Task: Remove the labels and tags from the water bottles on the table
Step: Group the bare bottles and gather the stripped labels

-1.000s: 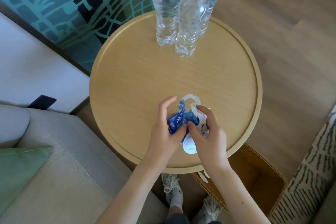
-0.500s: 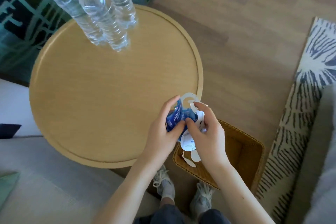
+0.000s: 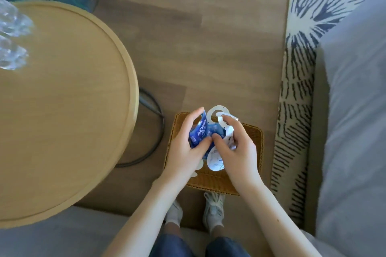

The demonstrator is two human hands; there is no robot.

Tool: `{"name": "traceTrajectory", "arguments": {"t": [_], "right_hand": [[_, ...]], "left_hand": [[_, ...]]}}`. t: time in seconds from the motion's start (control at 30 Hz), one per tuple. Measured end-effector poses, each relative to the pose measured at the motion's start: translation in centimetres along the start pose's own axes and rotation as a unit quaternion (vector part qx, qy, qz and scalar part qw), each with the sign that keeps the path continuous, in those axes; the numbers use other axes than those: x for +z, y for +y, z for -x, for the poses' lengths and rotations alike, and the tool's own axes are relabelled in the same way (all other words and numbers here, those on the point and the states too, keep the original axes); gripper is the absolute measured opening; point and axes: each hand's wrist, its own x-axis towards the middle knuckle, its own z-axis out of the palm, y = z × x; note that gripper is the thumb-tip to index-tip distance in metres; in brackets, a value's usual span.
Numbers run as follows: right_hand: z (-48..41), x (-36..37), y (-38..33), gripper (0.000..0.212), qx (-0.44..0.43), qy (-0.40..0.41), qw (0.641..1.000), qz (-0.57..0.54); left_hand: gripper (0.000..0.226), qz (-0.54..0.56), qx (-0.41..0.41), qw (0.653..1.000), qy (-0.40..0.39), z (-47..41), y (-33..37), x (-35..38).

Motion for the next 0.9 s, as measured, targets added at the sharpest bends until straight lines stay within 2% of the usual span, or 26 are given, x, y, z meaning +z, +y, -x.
{"name": "traceTrajectory", "arguments": {"t": [0.23, 0.43, 0.57, 0.73, 0.9], "right_hand": [[-4.1, -0.7, 13.8, 0.040, 0.066, 0.027, 0.997, -0.015], [-7.5, 2.8, 28.4, 0.046, 0.133, 0.021, 0.989, -0.057], [-9.3, 5.9, 36.8, 0.048, 0.156, 0.013, 0.987, -0.034], [-11.2, 8.7, 43.7, 0.051, 0.185, 0.001, 0.983, -0.014], [-12.0, 10.2, 47.4, 0.056, 0.194, 0.001, 0.981, 0.030]], "left_hand": [[0.065, -0.014, -0.062, 0.995, -0.072, -4.5, -11.5, 6.4], [0.066, -0.025, -0.122, 0.986, -0.107, -8.3, -25.7, 9.5], [0.068, -0.022, -0.158, 0.981, -0.113, -10.0, -34.3, 10.4], [0.072, -0.057, -0.167, 0.975, -0.132, -11.7, -41.7, 10.7], [0.073, -0.119, -0.195, 0.963, -0.142, -12.7, -45.7, 10.8]]}}
